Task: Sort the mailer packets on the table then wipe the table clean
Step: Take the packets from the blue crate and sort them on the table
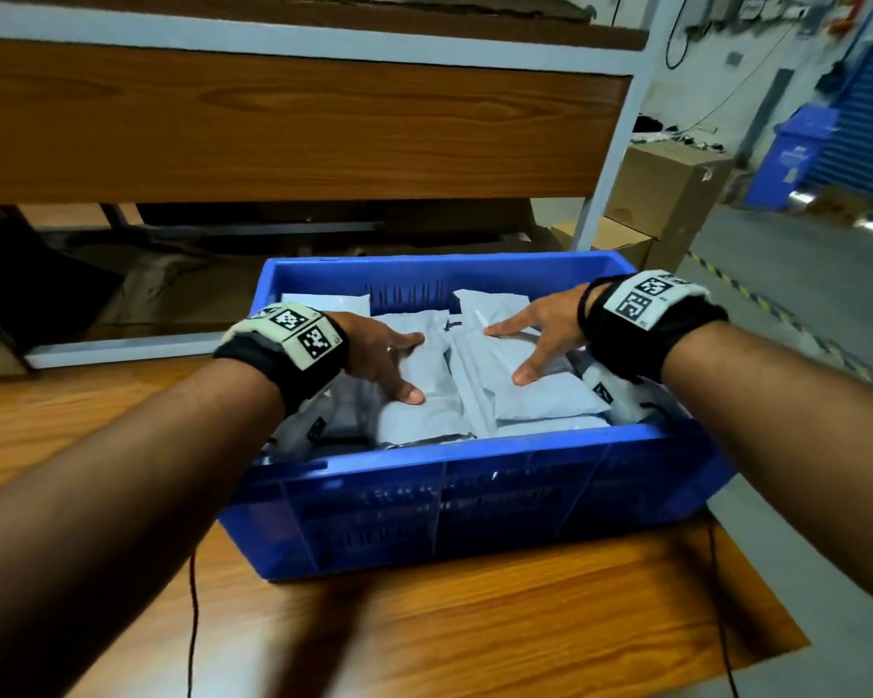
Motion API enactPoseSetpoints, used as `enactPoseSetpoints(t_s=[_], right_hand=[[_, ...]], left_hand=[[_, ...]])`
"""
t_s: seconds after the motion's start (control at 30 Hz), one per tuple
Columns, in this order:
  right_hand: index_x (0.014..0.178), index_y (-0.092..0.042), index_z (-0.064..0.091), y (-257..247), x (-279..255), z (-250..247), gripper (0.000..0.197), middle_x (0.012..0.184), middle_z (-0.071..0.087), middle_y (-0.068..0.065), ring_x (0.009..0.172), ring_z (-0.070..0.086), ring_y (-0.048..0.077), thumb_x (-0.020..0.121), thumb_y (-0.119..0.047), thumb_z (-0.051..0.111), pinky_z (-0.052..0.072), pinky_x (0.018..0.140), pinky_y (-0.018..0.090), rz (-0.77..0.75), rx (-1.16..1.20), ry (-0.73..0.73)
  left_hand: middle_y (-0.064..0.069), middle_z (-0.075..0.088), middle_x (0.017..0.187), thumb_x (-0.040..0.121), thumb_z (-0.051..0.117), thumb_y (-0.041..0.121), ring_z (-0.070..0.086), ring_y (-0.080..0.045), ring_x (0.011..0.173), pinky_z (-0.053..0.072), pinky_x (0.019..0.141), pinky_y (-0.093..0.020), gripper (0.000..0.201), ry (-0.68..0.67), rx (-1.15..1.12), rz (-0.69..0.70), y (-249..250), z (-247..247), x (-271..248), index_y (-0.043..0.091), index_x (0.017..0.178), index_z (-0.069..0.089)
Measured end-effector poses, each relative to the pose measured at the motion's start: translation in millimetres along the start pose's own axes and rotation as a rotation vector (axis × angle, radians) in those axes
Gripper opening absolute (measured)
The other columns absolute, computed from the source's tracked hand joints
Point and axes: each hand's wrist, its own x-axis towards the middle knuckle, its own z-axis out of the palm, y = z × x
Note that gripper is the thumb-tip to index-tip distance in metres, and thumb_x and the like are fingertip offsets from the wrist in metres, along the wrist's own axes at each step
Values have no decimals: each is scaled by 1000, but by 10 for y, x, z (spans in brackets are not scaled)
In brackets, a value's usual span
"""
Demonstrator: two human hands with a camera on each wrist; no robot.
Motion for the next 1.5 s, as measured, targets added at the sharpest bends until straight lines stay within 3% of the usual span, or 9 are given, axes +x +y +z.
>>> enactPoseSetpoints(t_s=[0.2,0.37,0.5,0.8,0.97,1.13,1.23,1.33,1.5], right_hand=[[146,-49,26,-50,-122,-24,82,157,24,-1,143,26,23,77,-53,71,25,109,36,18,38,41],[143,-37,41,-182,-359,-355,67,136,48,-14,123,46,9,82,-47,69,30,94,21,-108,129,349],[131,-34,56,-533,-376,-594,51,132,58,-1,120,55,15,83,-46,69,41,98,27,-238,141,497],[126,-28,61,-1503,-641,-892,46,123,62,-2,113,58,18,85,-49,65,40,84,25,-496,44,588],[122,-25,64,-2414,-715,-735,42,118,65,-1,109,60,18,87,-48,64,38,79,22,-683,27,580],[119,-24,66,-3609,-768,-369,40,114,67,0,106,61,18,88,-47,63,42,77,22,-825,-52,490],[100,-29,68,-4395,-797,-78,24,105,66,0,99,60,17,87,-49,63,42,69,20,-889,-59,435],[122,-25,64,-5217,-753,279,43,119,65,0,111,59,19,87,-50,63,42,81,23,-939,14,347],[127,-25,60,-6481,-660,818,48,127,60,1,116,57,20,88,-52,60,43,89,29,-949,14,227]], left_hand=[[3,29,155,76,58,69,28,-23,142,19,117,-42,95,68,23,53,-72,4,-40,35,152,13],[5,39,150,80,58,65,37,-18,138,27,111,-31,78,362,-73,128,-207,-172,-380,29,146,38],[7,49,143,85,61,54,47,-12,129,34,104,-24,61,526,-213,160,-252,-424,-790,24,137,52],[1,53,139,72,79,43,51,-16,125,35,89,-18,73,729,-308,-153,-822,-197,-1888,23,137,52],[1,58,132,70,81,42,56,-17,115,36,82,-19,72,685,-405,-409,-1360,573,-2517,26,136,54],[-3,56,136,67,83,42,53,-21,122,43,91,-29,77,684,-561,-612,-2040,1425,-3252,28,136,53],[-2,49,143,69,80,45,45,-22,131,41,99,-32,75,714,-608,-702,-2484,1908,-3719,26,136,53],[-3,53,139,71,80,44,52,-22,124,42,88,-26,70,738,-664,-791,-2985,2346,-4155,25,133,55],[-4,55,137,73,79,41,49,-20,128,38,99,-27,66,738,-717,-868,-3772,2887,-4862,21,132,57]])
